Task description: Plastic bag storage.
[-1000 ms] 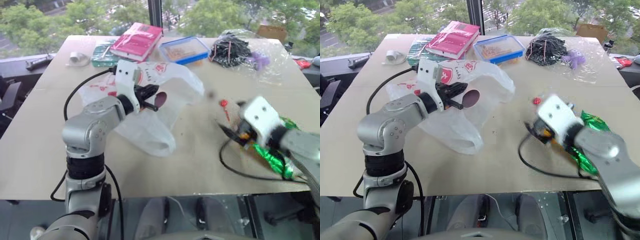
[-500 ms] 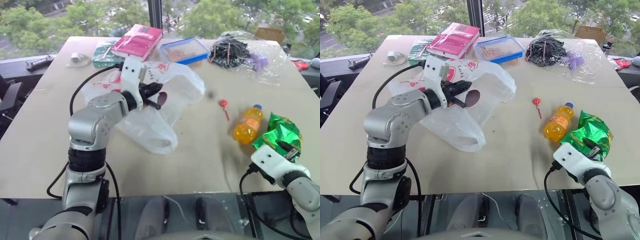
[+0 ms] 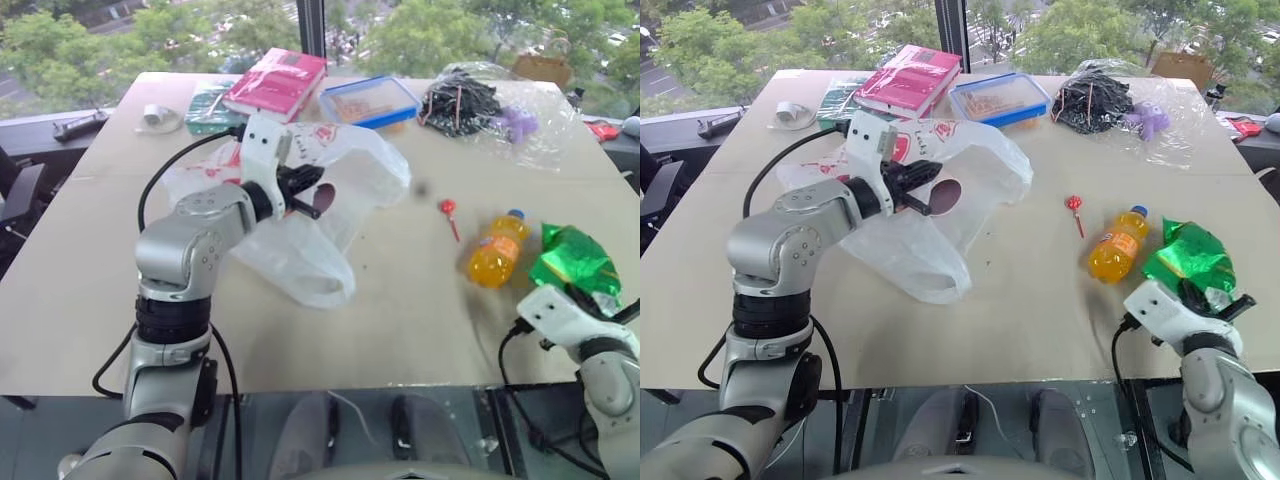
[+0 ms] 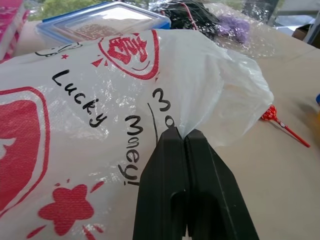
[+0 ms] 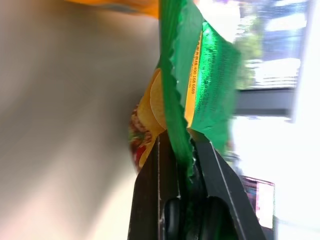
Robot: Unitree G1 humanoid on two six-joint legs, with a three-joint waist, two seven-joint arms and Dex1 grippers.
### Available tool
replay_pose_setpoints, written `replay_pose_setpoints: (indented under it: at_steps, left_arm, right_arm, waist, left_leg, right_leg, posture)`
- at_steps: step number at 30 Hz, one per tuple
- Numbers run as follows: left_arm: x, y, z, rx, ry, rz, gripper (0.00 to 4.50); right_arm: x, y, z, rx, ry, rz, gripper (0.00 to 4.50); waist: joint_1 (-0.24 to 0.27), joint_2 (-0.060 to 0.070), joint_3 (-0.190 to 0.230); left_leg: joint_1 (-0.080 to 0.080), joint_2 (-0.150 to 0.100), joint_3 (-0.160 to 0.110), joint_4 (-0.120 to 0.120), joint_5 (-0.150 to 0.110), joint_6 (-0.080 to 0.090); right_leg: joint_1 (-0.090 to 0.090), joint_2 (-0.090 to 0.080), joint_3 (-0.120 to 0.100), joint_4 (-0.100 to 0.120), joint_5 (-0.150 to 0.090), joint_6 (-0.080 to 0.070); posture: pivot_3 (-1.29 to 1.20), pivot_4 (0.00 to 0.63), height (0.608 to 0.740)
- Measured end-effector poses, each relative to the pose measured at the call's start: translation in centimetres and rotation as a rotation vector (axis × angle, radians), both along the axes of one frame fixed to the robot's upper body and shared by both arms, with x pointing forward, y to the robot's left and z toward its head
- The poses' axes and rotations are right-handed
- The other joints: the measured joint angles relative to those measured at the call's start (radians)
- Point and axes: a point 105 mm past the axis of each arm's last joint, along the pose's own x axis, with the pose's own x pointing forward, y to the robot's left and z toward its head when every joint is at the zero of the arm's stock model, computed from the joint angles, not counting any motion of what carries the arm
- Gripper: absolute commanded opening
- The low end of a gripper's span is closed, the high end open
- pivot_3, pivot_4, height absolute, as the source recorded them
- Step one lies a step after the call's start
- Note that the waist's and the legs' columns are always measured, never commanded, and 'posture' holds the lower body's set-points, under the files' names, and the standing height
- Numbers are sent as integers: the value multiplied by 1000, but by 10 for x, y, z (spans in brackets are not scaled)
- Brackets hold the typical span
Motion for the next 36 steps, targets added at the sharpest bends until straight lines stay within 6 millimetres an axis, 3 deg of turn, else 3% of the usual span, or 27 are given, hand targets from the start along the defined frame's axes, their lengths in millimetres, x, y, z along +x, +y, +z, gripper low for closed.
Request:
replay_pose_setpoints:
  at_steps: [3, 5, 8, 11, 16, 22, 30, 36]
  left_arm:
    - [2, -1, -4, -16, 20, -1, 0]
    - [5, -1, -5, -35, 37, -1, 0]
    - [11, 1, 1, -77, 43, 6, 0]
    - [13, 2, 10, -95, 32, 3, 0]
    - [12, 12, 14, -170, 67, 1, 0]
    - [-5, 7, 23, -149, 76, -101, 0]
    - [-28, -16, 17, -130, 95, -242, 0]
    - [-31, -12, 27, -185, 86, -256, 0]
  right_arm:
    - [5, 4, 30, -30, -123, 46, 39]
    - [9, 19, 50, -37, -201, 137, 39]
    - [15, 61, 77, 3, -302, 377, 39]
    - [15, 101, 87, 33, -321, 615, 39]
    - [29, 133, 69, 29, -232, 858, 39]
    - [45, 162, 51, -8, -178, 1112, 39]
    - [66, 200, 61, 105, -239, 1249, 39]
    - [80, 223, 56, 301, -230, 1245, 39]
  waist:
    - [-1, 0, 0]
    - [-2, 0, 0]
    - [-4, 0, 0]
    - [-2, 0, 0]
    - [-3, -1, 0]
    - [-7, 0, 0]
    - [-4, 0, 1]
    - [-7, 0, 1]
  left_leg:
    - [0, 0, 0, 0, 0, 0]
    - [0, 1, 0, 0, 0, 0]
    - [0, 1, 0, 0, 0, 0]
    - [0, 0, -1, 0, 0, 0]
    - [0, 0, -1, 1, 0, 0]
    - [0, 1, -1, 1, 0, 0]
    - [0, 1, -1, 1, 0, 0]
    - [0, 1, -1, 1, 0, 0]
  right_leg:
    - [0, 1, 0, 0, 0, 1]
    - [0, 1, 0, 0, 0, 0]
    - [0, 1, 0, 0, 0, 0]
    - [0, 1, 0, 0, 1, -2]
    - [0, 1, -1, 0, 1, -2]
    - [0, 1, -1, 0, 1, -2]
    - [0, 1, 0, 1, 1, -3]
    - [0, 2, 0, 1, 2, -3]
  posture:
    - [0, 150, 740]
    - [0, 150, 740]
    - [0, 150, 740]
    - [0, 150, 740]
    - [0, 150, 740]
    - [0, 150, 740]
    - [0, 150, 740]
    - [0, 150, 740]
